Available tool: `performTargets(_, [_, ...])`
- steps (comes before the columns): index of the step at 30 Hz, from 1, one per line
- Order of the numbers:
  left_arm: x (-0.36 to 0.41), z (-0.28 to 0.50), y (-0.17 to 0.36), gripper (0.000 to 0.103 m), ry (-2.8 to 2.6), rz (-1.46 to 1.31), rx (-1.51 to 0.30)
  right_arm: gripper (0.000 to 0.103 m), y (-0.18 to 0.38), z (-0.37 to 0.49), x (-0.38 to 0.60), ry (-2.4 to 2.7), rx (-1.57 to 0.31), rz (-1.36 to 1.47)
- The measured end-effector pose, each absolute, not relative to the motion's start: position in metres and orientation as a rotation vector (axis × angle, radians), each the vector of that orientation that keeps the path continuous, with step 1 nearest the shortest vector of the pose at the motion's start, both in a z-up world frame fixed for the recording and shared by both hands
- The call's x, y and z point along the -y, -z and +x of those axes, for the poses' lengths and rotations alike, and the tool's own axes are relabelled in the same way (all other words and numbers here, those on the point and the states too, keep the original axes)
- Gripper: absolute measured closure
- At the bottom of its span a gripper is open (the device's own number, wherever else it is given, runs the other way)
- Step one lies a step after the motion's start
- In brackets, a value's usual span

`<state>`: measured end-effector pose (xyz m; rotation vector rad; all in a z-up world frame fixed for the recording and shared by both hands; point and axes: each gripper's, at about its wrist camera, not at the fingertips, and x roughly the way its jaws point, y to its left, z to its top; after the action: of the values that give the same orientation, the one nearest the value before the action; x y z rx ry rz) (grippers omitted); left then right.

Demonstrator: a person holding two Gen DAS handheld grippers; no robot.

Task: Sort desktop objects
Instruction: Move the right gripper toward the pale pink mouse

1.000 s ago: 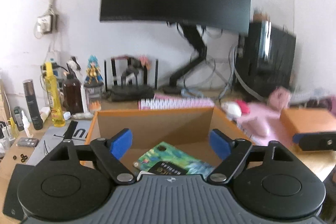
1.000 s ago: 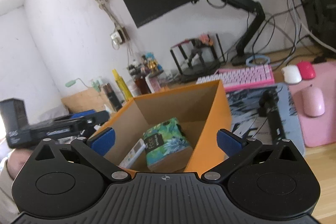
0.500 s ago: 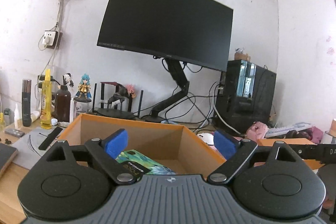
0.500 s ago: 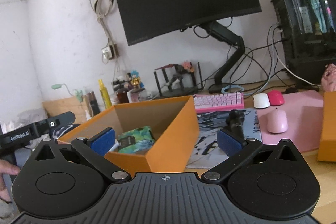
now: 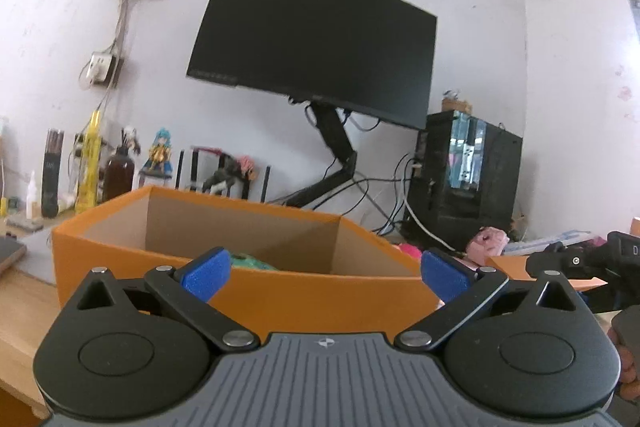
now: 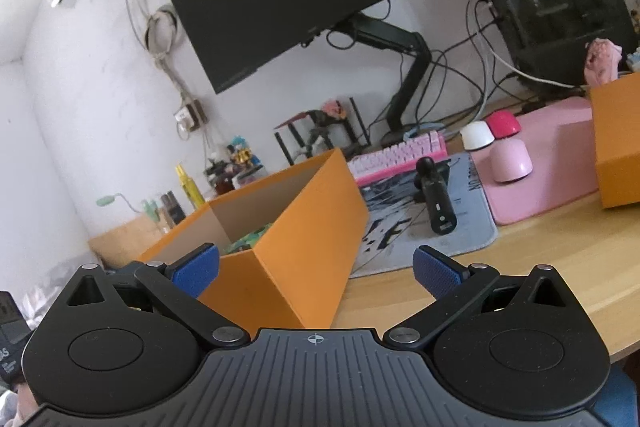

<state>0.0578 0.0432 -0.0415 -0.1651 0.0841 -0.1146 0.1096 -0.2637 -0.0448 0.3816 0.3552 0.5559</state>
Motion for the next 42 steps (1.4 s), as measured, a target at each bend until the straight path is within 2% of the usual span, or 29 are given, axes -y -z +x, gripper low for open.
performTargets(27, [-0.025, 0.050, 0.042, 0.000, 0.096, -0.080, -0.120, 0.000, 0.038, 0.098, 0.269, -0.476, -0.289, 0.322])
performTargets(42, [-0.036, 0.044, 0.030, 0.000, 0.030, -0.112, -0.089, 0.000, 0.032, 0.203, 0.259, -0.301, -0.338, 0.080])
